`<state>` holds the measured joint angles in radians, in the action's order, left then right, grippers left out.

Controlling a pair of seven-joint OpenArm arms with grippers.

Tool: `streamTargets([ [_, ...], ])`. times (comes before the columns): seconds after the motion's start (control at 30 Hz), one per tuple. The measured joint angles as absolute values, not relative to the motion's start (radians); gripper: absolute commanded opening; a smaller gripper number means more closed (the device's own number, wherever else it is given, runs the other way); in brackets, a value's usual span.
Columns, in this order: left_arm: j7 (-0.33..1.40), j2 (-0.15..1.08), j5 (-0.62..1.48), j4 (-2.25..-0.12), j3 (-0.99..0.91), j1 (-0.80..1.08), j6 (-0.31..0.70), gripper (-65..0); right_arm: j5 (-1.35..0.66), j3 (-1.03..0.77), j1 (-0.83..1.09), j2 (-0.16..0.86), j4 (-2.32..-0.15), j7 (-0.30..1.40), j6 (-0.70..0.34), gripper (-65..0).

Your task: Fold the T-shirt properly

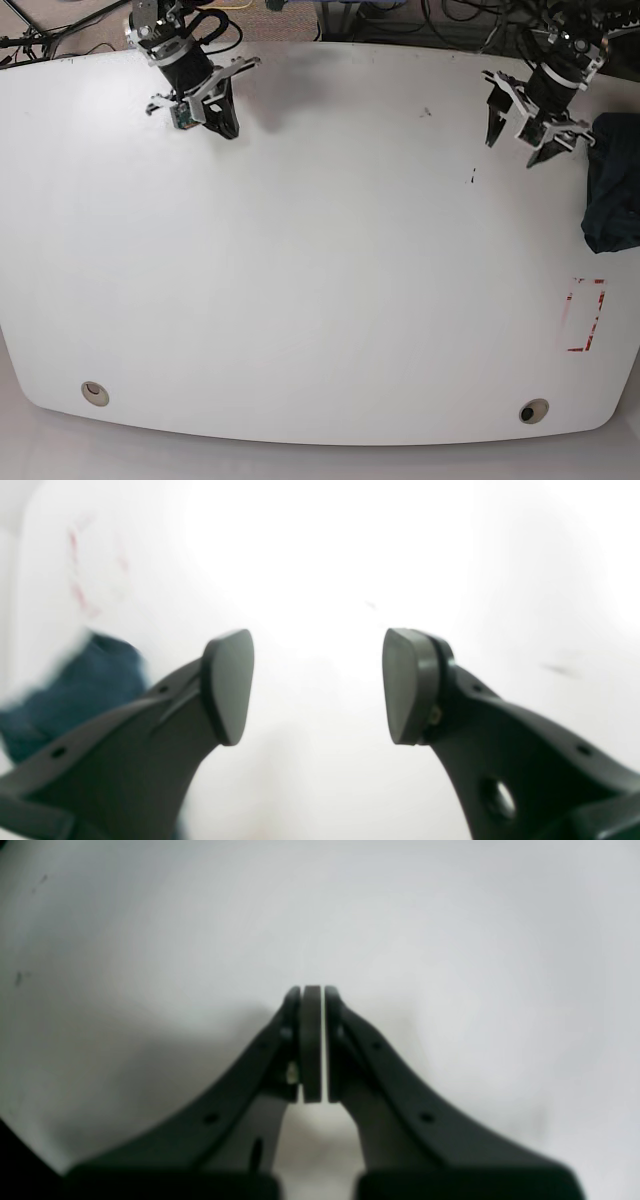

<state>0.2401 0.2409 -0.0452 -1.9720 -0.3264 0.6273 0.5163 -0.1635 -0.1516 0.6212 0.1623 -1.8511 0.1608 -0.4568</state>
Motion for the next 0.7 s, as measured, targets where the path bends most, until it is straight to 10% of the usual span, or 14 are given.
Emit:
streamTargets([
  [0.7, 0.183, 0.048, 0.010, -1.962, -0.311, 1.075, 0.518, -28.5, -0.165, -0.244, 0.995, 0.107, -1.833, -0.027, -0.454, -64.5],
])
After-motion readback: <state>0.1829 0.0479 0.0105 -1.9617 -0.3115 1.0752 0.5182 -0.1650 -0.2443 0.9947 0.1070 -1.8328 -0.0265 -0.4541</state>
